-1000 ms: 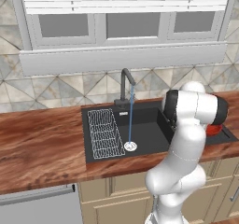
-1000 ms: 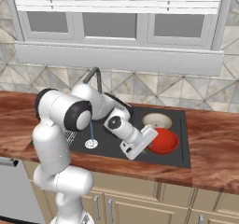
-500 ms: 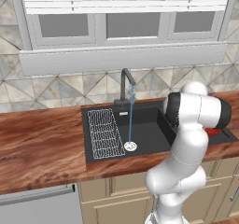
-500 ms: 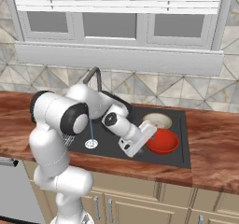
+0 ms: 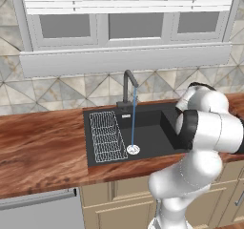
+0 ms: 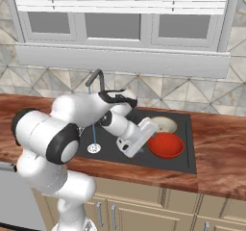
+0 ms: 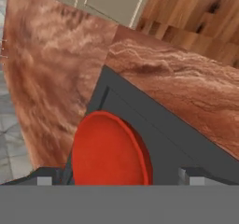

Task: Rinse each bowl for a few seconds and place them down in the sink or on the counter.

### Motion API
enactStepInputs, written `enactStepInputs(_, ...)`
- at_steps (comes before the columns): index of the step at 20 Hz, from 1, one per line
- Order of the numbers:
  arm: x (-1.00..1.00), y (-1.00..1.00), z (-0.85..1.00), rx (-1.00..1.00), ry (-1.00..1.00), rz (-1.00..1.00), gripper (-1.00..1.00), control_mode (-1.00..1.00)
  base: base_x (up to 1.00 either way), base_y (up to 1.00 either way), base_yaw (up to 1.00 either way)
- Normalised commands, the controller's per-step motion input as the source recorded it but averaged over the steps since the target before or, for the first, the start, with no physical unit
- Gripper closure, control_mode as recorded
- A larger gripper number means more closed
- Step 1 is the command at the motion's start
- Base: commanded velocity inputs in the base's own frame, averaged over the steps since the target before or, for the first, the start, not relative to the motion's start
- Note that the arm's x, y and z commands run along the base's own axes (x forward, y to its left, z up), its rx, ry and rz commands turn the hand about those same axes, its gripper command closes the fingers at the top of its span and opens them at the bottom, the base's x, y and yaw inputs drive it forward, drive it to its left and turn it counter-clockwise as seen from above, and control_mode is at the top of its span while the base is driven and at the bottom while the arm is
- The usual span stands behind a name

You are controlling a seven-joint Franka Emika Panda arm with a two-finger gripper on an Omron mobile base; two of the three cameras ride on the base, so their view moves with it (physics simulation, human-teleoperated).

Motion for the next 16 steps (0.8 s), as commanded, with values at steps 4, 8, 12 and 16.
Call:
enactStepInputs(4,-0.25,0.0,1.0,0.01,-0.09,0.0,-1.0,-1.0,0.0,0.0,0.0)
enactStepInputs(8,-0.22,-0.03,1.0,0.0,-0.15,0.0,-1.0,-1.0,0.0,0.0,0.0)
enactStepInputs(12,-0.14,0.0,1.0,0.0,-0.18,0.0,-1.0,-1.0,0.0,0.0,0.0)
enactStepInputs(16,-0.14,0.06,1.0,0.02,-0.19,0.0,-1.0,-1.0,0.0,0.0,0.0)
